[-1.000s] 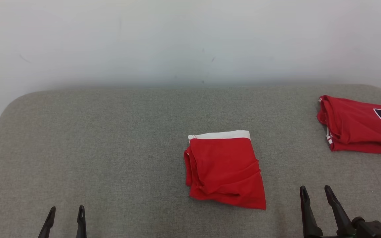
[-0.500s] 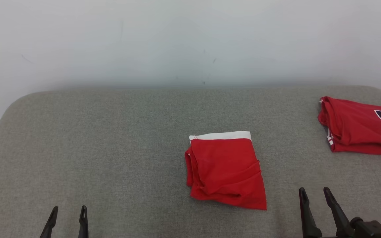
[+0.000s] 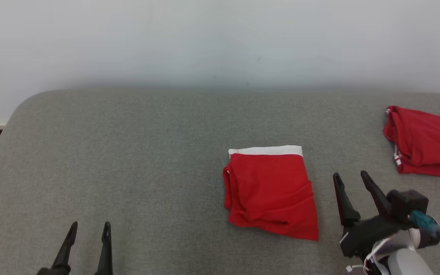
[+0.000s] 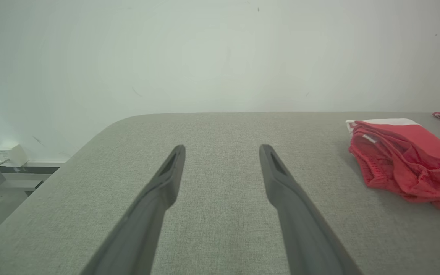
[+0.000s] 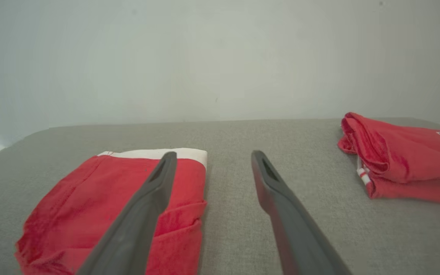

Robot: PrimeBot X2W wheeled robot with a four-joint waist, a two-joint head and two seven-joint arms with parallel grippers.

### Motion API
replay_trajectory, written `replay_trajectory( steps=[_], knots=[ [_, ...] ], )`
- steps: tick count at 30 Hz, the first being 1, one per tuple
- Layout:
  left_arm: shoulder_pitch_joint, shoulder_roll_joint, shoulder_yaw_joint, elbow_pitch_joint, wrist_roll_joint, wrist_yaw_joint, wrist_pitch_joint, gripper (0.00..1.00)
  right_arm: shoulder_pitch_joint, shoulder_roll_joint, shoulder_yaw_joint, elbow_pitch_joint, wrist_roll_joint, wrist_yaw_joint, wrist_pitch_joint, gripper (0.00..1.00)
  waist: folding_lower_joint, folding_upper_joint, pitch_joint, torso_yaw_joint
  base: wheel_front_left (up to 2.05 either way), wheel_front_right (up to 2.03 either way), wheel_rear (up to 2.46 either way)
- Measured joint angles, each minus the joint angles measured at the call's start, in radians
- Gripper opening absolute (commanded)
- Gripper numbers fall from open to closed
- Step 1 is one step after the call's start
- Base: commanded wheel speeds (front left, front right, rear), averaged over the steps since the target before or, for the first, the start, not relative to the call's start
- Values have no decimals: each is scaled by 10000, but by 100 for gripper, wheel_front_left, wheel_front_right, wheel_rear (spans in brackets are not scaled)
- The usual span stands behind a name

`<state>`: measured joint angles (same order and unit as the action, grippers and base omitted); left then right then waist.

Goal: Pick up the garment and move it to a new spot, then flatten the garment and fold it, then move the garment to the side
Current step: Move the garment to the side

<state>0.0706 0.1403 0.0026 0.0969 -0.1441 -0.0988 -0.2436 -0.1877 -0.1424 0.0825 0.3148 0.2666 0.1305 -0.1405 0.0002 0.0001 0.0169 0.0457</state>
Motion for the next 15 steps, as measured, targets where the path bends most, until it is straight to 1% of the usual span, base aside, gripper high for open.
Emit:
replay_trajectory(
  steps=[2,6,10,14,15],
  knots=[
    [-214,-8,-73,107,-77,-54,-17,100,-509,-46,-4,639,-27,0,286,100,0,0,99,131,0,0,0],
    [-612,-115,-234,251,-102,-63,-63,100,-1396,-92,184,1783,-79,0,430,100,0,0,340,411,0,0,0],
    [-894,-278,-449,378,-134,-65,-105,100,-2057,-140,268,3010,-130,0,466,100,0,0,618,691,0,0,0],
    [-1193,-305,-545,602,-176,-73,-159,100,-2634,-144,393,4125,-138,0,460,100,0,0,903,954,0,0,0],
    [-1313,-309,-552,725,-194,-84,-161,100,-2865,-123,437,4665,-136,0,504,100,0,1,1036,1072,0,0,0]
  ],
)
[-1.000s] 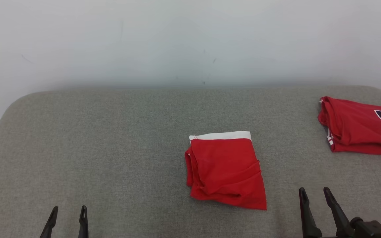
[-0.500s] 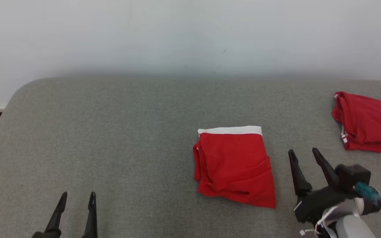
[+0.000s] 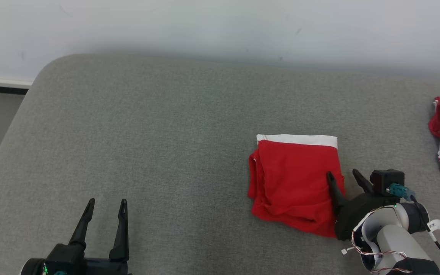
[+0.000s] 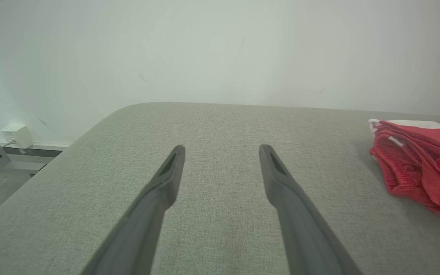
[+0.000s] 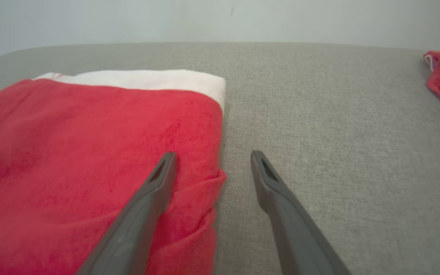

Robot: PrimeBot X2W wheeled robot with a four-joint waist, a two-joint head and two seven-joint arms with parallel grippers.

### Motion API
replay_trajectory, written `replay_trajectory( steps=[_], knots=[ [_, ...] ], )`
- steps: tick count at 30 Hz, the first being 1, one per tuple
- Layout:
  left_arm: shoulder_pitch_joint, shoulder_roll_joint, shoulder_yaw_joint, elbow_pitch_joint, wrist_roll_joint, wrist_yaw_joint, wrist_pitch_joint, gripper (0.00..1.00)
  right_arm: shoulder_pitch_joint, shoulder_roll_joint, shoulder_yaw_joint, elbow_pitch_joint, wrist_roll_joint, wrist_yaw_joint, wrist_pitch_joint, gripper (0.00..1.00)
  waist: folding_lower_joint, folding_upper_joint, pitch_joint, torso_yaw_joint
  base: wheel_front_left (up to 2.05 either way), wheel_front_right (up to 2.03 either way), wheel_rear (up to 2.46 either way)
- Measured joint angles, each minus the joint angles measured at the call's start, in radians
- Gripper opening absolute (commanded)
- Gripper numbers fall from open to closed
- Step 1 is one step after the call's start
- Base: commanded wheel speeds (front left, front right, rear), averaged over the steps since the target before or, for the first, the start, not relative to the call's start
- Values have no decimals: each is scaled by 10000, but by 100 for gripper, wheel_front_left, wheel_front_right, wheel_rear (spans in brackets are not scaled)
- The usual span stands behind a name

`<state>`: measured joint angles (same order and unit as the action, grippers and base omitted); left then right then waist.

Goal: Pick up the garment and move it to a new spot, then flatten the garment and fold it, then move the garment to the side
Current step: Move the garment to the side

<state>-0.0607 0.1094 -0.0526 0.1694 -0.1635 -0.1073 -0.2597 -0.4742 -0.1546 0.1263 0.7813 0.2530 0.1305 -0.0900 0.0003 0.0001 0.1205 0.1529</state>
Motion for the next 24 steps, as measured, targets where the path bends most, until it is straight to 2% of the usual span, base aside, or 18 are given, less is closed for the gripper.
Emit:
replay_trajectory(
  steps=[8,9,11,12,17,24],
  knots=[
    [-218,-36,90,56,-12,-59,-15,100,-532,274,359,1565,180,0,12,100,-2,0,274,297,0,0,0],
    [-213,-44,146,38,-10,-59,-15,100,-627,286,408,1730,245,0,111,84,-3,-1,278,271,0,0,0],
    [-209,-58,190,0,-12,-59,-17,100,-780,343,543,1902,336,0,140,6,-3,-2,294,195,0,0,0],
    [-208,-75,196,-8,-12,-59,-17,100,-833,380,619,1960,370,0,92,0,-3,-1,312,160,0,0,0],
    [-214,-130,259,-109,-44,-69,-27,100,-1246,410,1103,2021,462,2,-159,0,-3,0,482,-35,0,0,0],
    [-477,-163,368,-360,-50,-84,-25,100,-2313,-428,2065,1732,466,15,29,0,-1,0,985,-325,0,0,0]
  ],
)
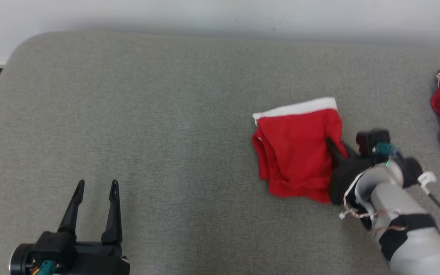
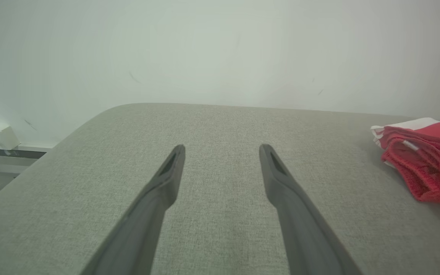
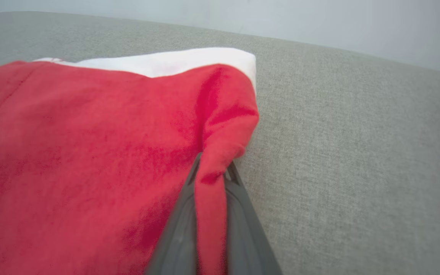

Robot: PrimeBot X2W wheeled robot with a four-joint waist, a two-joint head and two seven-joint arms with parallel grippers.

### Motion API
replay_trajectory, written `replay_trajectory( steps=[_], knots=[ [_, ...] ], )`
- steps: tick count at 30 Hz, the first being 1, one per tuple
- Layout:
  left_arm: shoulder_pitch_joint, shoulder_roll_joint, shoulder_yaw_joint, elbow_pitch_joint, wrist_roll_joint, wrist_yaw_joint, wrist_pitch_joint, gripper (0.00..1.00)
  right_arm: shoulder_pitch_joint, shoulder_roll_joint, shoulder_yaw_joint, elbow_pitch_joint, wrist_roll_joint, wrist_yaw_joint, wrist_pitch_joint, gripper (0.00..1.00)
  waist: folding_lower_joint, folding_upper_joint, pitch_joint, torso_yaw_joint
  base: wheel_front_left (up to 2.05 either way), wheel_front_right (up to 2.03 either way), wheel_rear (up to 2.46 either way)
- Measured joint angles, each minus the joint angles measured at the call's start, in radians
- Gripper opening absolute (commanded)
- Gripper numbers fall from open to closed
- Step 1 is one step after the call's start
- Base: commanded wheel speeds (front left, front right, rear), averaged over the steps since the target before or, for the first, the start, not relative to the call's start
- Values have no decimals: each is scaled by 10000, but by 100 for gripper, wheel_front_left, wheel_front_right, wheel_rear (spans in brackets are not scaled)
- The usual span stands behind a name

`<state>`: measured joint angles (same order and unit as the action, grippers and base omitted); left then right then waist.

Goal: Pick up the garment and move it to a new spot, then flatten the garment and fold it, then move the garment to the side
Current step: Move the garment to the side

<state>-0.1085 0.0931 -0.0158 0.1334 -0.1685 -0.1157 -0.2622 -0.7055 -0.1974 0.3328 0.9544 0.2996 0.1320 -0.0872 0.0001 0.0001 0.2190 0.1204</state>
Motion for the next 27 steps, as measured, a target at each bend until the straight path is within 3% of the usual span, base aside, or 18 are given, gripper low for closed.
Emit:
replay_trajectory(
  steps=[11,27],
  knots=[
    [-833,303,293,-727,77,-67,0,100,-2151,-1898,1730,-1450,593,0,748,0,1,1,1489,-761,0,0,0],
    [-1053,1423,769,-2514,443,27,295,100,-4050,-4564,2324,-3024,1475,0,1266,0,0,1,3500,-2544,0,0,0]
  ],
)
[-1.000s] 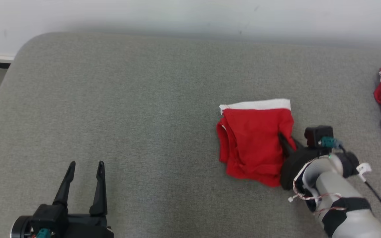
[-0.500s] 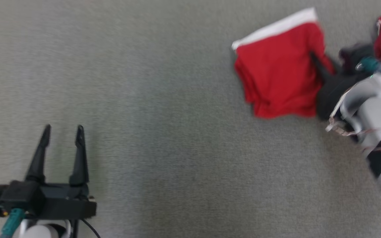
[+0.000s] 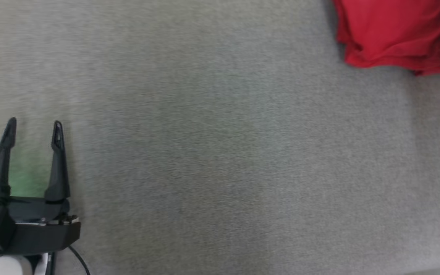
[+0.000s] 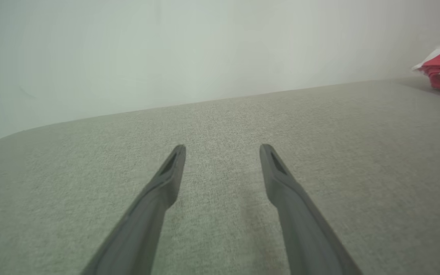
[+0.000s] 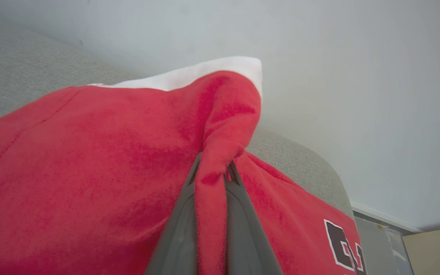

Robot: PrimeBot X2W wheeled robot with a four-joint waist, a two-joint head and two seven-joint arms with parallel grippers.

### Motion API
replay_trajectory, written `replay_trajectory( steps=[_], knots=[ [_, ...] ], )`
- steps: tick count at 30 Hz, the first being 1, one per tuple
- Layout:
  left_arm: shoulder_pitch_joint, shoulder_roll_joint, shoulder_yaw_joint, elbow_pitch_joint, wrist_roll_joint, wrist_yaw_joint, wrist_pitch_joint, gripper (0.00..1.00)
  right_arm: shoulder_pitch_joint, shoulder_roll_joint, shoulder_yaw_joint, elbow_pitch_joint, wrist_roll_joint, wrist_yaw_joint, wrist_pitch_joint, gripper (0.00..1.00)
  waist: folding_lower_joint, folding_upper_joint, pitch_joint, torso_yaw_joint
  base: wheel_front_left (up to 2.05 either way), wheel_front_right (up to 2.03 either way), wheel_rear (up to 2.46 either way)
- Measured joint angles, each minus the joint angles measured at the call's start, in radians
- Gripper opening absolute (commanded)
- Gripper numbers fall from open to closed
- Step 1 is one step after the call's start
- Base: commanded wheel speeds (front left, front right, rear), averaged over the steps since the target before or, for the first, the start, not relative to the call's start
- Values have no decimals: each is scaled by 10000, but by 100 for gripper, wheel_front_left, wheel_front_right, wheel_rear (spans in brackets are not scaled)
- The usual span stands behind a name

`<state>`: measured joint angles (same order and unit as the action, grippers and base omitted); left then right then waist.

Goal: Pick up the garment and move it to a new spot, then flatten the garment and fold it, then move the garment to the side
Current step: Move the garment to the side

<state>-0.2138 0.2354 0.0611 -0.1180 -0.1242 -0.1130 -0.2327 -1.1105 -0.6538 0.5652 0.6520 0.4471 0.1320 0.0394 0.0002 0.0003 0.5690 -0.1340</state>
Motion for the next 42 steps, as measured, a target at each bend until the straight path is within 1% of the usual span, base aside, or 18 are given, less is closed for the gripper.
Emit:
replay_trajectory(
  steps=[1,2,7,10,14,19,25,26,27,30,34,36,42],
  knots=[
    [28,54,12,-151,6,2,88,100,-24,-142,-10,-23,29,0,8,0,0,0,78,-118,0,0,0],
    [28,54,12,-151,6,2,88,100,-24,-142,-10,-23,29,0,8,0,0,0,78,-118,0,0,0],
    [141,265,88,-924,27,77,443,100,-192,-748,-84,-77,211,0,136,0,-1,-1,413,-649,0,0,0],
    [288,368,140,-1325,40,90,635,100,-342,-995,-209,13,282,0,224,0,-1,-1,607,-881,0,0,0],
    [325,525,198,-1701,40,104,853,100,-504,-1344,-90,257,244,0,253,0,-1,-1,862,-1089,0,0,0],
    [339,625,198,-1964,38,105,980,100,-877,-1611,148,694,-117,0,178,0,-2,-1,1067,-1186,0,0,0],
    [337,652,144,-2029,21,161,1022,100,-1319,-1636,320,1465,-387,0,198,1,-2,-1,1096,-1053,0,0,0],
    [338,650,148,-2029,19,165,1018,100,-1394,-1616,360,1569,-456,0,217,88,-2,-2,1101,-1031,0,0,0],
    [342,648,144,-2019,10,186,963,100,-1537,-1584,435,1772,-642,0,213,100,-1,-2,1111,-990,0,0,0],
    [347,631,148,-1944,-2,249,918,100,-1766,-1546,424,1960,-930,0,-81,100,-1,-1,1084,-940,0,0,0],
    [371,535,104,-1670,-56,339,754,100,-2120,-1377,58,2142,-1126,0,-614,100,-1,-2,899,-896,0,0,0],
    [432,468,59,-1478,-84,347,656,100,-2199,-1118,-182,2192,-1053,0,-819,100,-1,-2,747,-870,0,0,0],
    [735,173,13,-775,-299,495,274,100,-2195,-368,-391,1973,-938,0,-1601,100,-2,-2,14,-754,0,0,0]
  ],
)
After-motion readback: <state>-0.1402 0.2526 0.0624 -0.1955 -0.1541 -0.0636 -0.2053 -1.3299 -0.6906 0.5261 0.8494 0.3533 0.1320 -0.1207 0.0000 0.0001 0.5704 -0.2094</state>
